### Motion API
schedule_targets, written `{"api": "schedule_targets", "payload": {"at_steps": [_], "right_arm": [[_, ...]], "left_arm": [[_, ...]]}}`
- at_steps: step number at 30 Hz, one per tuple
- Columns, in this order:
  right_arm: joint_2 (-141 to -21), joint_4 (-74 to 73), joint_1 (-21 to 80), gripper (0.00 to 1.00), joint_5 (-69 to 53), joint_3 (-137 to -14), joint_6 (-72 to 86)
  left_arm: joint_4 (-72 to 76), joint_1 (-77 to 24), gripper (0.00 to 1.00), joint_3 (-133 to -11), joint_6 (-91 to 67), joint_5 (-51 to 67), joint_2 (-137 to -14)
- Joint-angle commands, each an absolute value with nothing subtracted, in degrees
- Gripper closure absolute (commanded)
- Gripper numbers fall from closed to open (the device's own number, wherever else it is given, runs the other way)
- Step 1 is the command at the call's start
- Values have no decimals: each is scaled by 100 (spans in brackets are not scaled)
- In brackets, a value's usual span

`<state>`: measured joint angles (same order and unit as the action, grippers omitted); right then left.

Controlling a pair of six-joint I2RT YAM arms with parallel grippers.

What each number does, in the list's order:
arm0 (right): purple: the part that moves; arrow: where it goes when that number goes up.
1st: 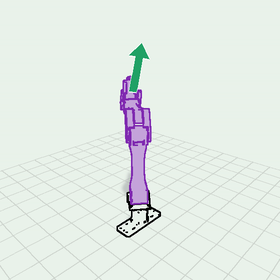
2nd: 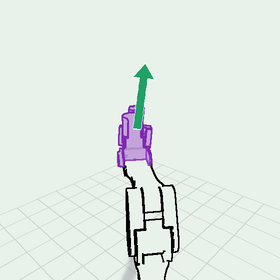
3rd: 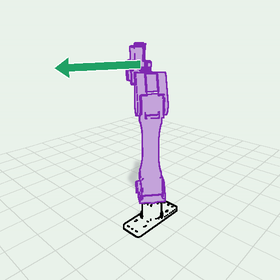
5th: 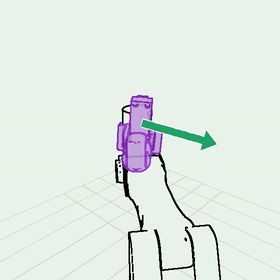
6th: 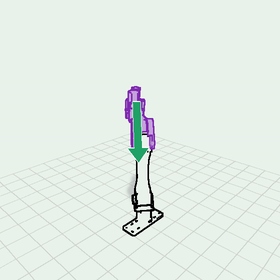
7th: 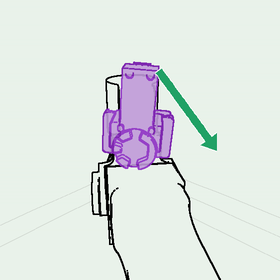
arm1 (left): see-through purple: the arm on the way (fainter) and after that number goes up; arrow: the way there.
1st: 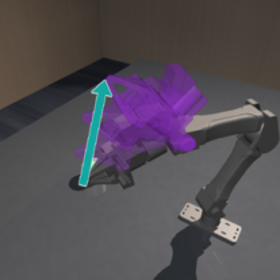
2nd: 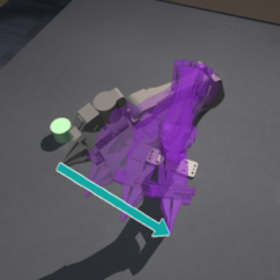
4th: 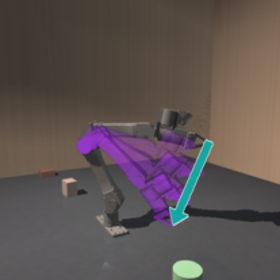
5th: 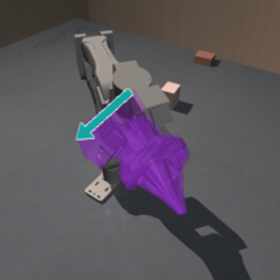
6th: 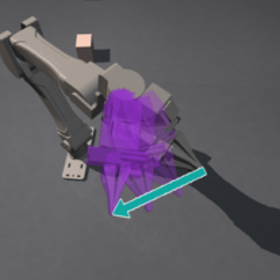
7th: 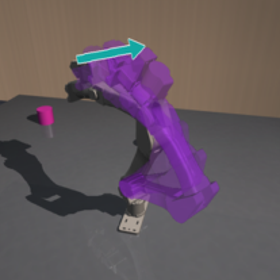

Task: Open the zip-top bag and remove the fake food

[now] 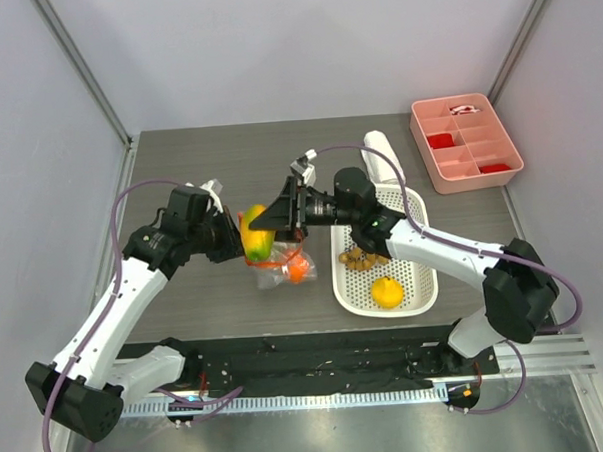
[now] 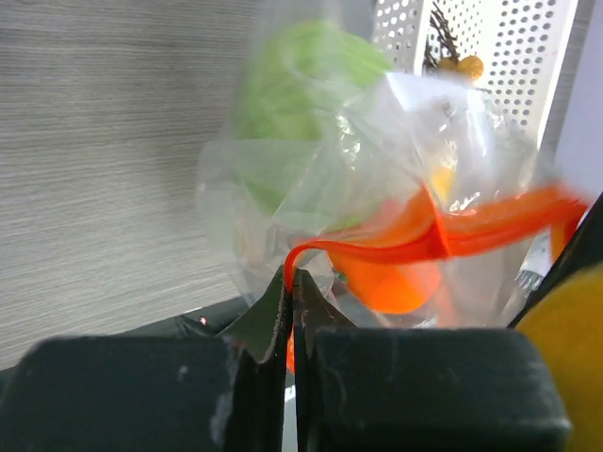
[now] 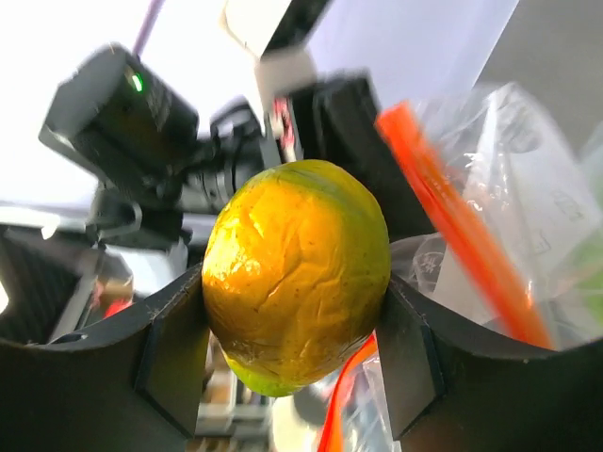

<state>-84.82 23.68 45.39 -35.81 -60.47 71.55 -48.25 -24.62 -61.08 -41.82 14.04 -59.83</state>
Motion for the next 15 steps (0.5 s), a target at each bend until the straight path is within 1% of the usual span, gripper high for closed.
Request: {"api": "schedule_targets", "payload": {"at_steps": [1,3,4,6,8,10,12,15], "right_arm": [[-8403,1561,4649,79,-4756,-6528,7150],[-8210,453,4649,79,-4223,-6906,5949],[-8122,-178,4649,78,-4053,-6934,5750],[-7720,-272,4632,73,-3685,-6839,5486],[-7516,-168,4632,68,-3279,-6637,5554],[-7628,-202,4553,70,-3322,-6452,5999],[-7699,-438,4553,68,-3261,-6407,6126],[-7340,-1288,4536,69,-2578,-6241,6003]], "left_arm": [[-4755,-2435,100,-6337,-4060,1152,-6021],[-4772,-2435,100,-6372,-4069,985,-6012],[-4816,-2435,100,-6424,-4069,941,-6020],[-4895,-2435,100,-6451,-4043,827,-6055],[-4948,-2435,100,-6469,-4017,765,-6082],[-4983,-2435,100,-6495,-3964,712,-6126],[-5114,-2435,100,-6583,-3929,616,-6152],[-5124,-2435,100,-6714,-3815,457,-6161]]}}
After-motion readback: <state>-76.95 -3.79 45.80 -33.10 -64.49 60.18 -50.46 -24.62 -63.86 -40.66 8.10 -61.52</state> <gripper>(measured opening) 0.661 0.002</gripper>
